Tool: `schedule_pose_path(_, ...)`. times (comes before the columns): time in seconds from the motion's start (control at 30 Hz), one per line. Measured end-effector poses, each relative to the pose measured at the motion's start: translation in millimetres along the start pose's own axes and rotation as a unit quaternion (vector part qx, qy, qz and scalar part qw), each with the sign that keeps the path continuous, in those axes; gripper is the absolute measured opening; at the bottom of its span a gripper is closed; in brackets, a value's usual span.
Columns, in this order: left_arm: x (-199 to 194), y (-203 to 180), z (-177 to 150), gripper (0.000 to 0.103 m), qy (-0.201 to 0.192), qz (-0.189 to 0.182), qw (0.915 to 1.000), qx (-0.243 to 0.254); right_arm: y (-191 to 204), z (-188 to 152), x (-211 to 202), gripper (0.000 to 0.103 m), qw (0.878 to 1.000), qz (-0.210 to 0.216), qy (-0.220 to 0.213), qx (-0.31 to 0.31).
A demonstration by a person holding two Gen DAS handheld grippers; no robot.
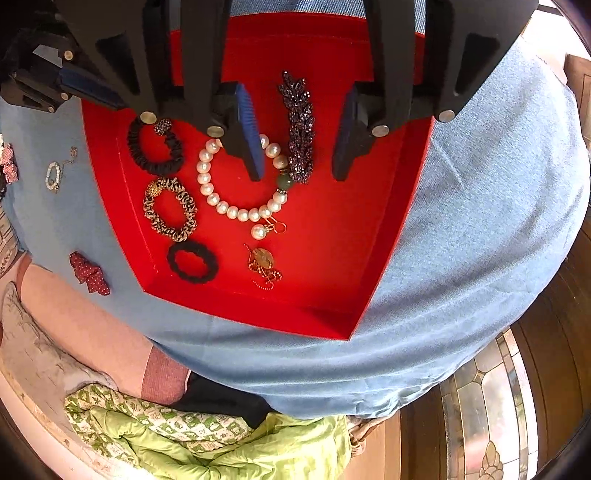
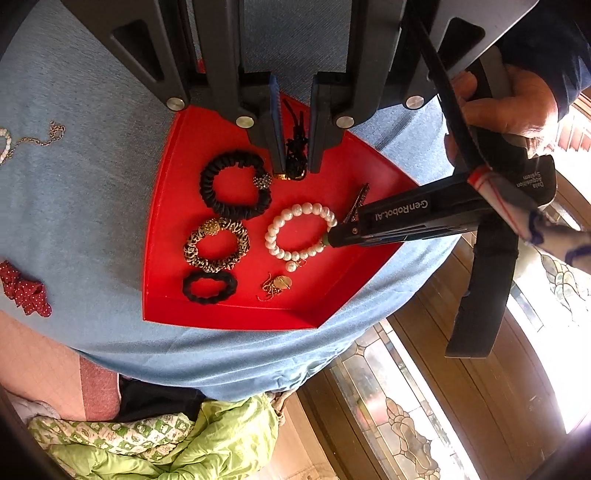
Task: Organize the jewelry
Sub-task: 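Carry both earrings over the red tray and open both tools to drop them, then move both open tools from the red tray back to the remaining jewelry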
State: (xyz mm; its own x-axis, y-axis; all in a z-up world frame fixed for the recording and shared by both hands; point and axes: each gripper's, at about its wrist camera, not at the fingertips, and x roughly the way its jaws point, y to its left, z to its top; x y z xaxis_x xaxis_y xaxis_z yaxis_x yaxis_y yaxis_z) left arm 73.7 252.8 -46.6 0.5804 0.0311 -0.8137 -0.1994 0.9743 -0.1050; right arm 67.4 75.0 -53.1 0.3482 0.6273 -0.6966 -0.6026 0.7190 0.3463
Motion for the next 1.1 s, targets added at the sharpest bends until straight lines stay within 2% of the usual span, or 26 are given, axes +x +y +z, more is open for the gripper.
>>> schedule_pose_path(0.13, -5, -1, 2, 0.039, -0.012, 0.0, 0.9999, 0.0, 0, 1, -8, 0.013, 1.0, 0.005, -0.009, 0.002)
schedule_pose_path(0.23, -14, -2, 4, 0.044, -0.036, -0.003, 0.9993, -0.003, -3, 4, -19, 0.013, 1.0, 0.01, -0.023, 0.007)
schedule_pose_path(0.5, -33, -1, 10, 0.046, -0.087, -0.014, 0.9958, -0.021, -21, 13, -44, 0.013, 0.998, 0.016, -0.056, 0.04)
schedule_pose_path(0.7, -37, -13, 12, 0.048, -0.101, -0.022, 0.9945, -0.016, -57, 21, -71, 0.013, 0.993, -0.01, -0.081, 0.082)
schedule_pose_path(0.77, -36, -25, 13, 0.048, -0.101, -0.028, 0.9945, -0.004, -85, 20, -89, 0.013, 0.989, -0.033, -0.089, 0.116)
schedule_pose_path(0.87, -36, -51, 13, 0.048, -0.103, -0.044, 0.9934, 0.028, -142, 11, -121, 0.013, 0.971, -0.104, -0.094, 0.193)
schedule_pose_path(0.97, -36, -80, 10, 0.048, -0.1, -0.063, 0.9909, 0.064, -203, -10, -146, 0.013, 0.948, -0.145, -0.075, 0.274)
schedule_pose_path(1.03, -35, -95, 7, 0.048, -0.099, -0.069, 0.9893, 0.082, -230, -24, -153, 0.013, 0.934, -0.176, -0.055, 0.304)
schedule_pose_path(1.1, -35, -109, 4, 0.048, -0.096, -0.077, 0.9874, 0.1, -245, -33, -153, 0.015, 0.927, -0.181, -0.044, 0.326)
